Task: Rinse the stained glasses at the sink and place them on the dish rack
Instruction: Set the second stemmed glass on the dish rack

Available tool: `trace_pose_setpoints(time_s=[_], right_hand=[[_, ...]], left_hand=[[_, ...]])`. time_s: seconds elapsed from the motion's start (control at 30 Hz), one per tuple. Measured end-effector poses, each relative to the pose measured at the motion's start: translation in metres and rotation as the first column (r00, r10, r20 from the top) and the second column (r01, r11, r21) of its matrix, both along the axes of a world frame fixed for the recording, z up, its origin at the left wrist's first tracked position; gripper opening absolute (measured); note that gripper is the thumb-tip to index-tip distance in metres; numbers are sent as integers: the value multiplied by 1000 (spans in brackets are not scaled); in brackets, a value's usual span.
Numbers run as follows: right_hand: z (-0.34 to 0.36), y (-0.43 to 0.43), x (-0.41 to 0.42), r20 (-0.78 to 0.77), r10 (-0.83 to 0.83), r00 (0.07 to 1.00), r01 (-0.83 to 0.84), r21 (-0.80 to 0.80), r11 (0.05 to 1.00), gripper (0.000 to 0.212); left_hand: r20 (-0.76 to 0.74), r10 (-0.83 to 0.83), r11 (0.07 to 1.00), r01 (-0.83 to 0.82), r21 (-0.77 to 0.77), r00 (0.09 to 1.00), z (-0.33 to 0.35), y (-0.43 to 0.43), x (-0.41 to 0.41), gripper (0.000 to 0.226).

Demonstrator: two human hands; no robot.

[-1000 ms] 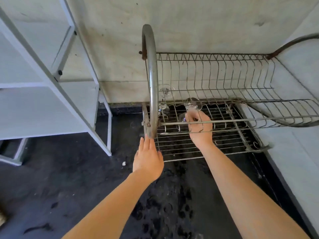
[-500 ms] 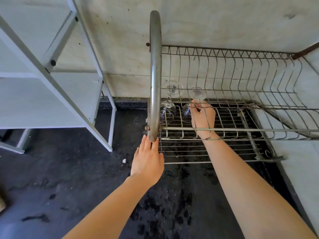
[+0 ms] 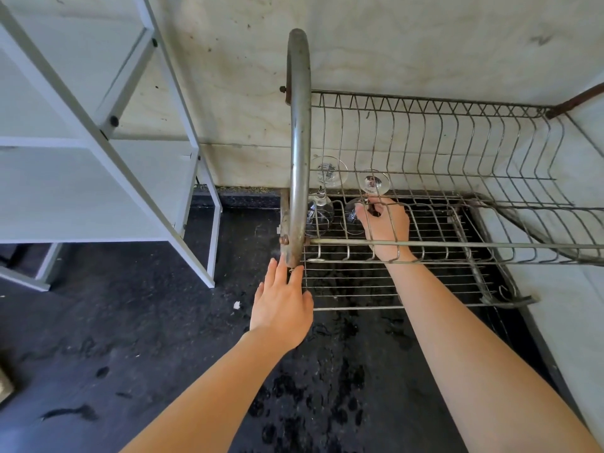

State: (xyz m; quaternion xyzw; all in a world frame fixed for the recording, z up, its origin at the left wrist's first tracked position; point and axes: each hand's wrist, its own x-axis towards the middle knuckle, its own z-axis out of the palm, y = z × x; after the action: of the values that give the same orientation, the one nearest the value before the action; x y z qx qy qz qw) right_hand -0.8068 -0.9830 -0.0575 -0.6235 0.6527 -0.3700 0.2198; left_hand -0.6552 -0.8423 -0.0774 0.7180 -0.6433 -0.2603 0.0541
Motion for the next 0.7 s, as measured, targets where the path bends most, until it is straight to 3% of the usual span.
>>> trace_pose_setpoints(time_s=[0.2, 0.27, 0.47, 0.7], right_hand=[[6, 10, -2, -3, -23, 1000, 23, 77, 997, 30], [6, 19, -1, 100, -47, 994, 37, 102, 994, 32], [7, 81, 12, 194, -43, 980, 13, 152, 988, 20], [36, 169, 70, 75, 240, 968, -247, 94, 964, 10]], left_hand=[[-155, 60, 998, -55, 39, 986, 4, 1, 0, 55], [-222, 87, 996, -86, 14, 971, 5, 3, 0, 54], [-334, 198, 971, -230, -60, 922, 23, 23, 13, 45], [-271, 344, 916, -384, -113, 899, 42, 90, 83, 40]])
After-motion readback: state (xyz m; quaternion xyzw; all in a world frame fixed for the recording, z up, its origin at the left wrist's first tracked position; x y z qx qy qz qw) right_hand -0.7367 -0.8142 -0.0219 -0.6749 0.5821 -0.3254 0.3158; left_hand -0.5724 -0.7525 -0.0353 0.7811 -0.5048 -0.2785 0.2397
